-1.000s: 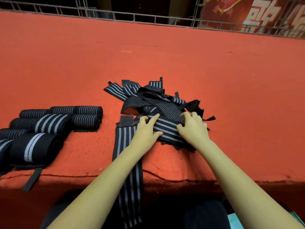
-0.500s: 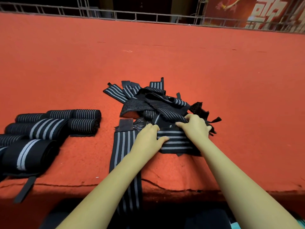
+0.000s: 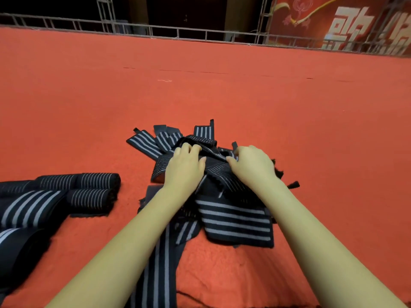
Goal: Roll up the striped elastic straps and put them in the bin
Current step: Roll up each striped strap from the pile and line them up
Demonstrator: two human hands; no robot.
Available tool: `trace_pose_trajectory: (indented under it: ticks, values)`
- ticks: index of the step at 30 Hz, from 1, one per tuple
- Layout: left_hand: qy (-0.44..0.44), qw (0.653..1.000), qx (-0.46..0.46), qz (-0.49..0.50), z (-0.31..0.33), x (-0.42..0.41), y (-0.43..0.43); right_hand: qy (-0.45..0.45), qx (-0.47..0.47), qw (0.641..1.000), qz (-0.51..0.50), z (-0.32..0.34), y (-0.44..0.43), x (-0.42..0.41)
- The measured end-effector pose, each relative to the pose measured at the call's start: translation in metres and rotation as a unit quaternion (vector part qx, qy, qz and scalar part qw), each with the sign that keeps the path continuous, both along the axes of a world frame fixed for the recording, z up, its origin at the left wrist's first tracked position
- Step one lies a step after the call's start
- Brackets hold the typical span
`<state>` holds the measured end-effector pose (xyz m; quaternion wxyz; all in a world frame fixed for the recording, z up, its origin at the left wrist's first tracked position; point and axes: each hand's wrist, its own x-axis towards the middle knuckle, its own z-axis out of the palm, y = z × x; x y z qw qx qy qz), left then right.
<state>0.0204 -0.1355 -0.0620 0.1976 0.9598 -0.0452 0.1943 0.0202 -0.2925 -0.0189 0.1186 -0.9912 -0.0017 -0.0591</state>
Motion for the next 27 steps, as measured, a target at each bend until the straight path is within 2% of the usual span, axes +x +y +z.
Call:
trace_pose_trajectory:
  ticks: [3,6,8,11,13,16,18,20,24,26,27]
  values:
    - [0.024,0.999,-0.01,-0.036,0.005,0.034,-0.006,0.009,0.076,0.997,-0.024,-0.022,0.001,0.033]
    - [0.053,0.993,0.018,-0.108,-0.004,0.059,-0.019,0.07,0.117,0.99,-0.032,-0.045,-0.007,0.061]
    - [0.103,0.983,0.049,-0.146,-0.015,0.071,-0.027,0.105,0.186,0.977,-0.023,-0.056,-0.011,0.072]
    - [0.159,0.976,0.05,-0.137,-0.027,0.081,-0.032,0.066,0.274,0.957,-0.066,-0.071,-0.022,0.089]
    - [0.152,0.98,0.039,-0.121,-0.035,0.081,-0.033,0.051,0.308,0.945,-0.099,-0.078,-0.026,0.101]
    - [0.097,0.99,-0.022,-0.104,-0.05,0.074,-0.034,0.053,0.415,0.9,-0.126,-0.087,-0.029,0.105]
    - [0.063,0.991,-0.08,-0.085,-0.057,0.07,-0.033,-0.006,0.459,0.883,-0.102,-0.09,-0.028,0.095]
    - [0.036,0.991,-0.115,-0.058,-0.057,0.067,-0.032,-0.066,0.425,0.9,-0.073,-0.093,-0.026,0.086]
    - [-0.038,0.993,-0.102,0.039,-0.038,0.063,-0.019,-0.177,0.219,0.959,-0.021,-0.08,-0.011,0.077]
    - [-0.037,0.99,-0.096,0.092,-0.028,0.07,0.001,-0.17,0.187,0.966,0.061,-0.068,-0.004,0.078]
    - [-0.009,0.988,-0.114,0.1,-0.025,0.077,0.012,-0.128,0.202,0.966,0.095,-0.061,0.002,0.079]
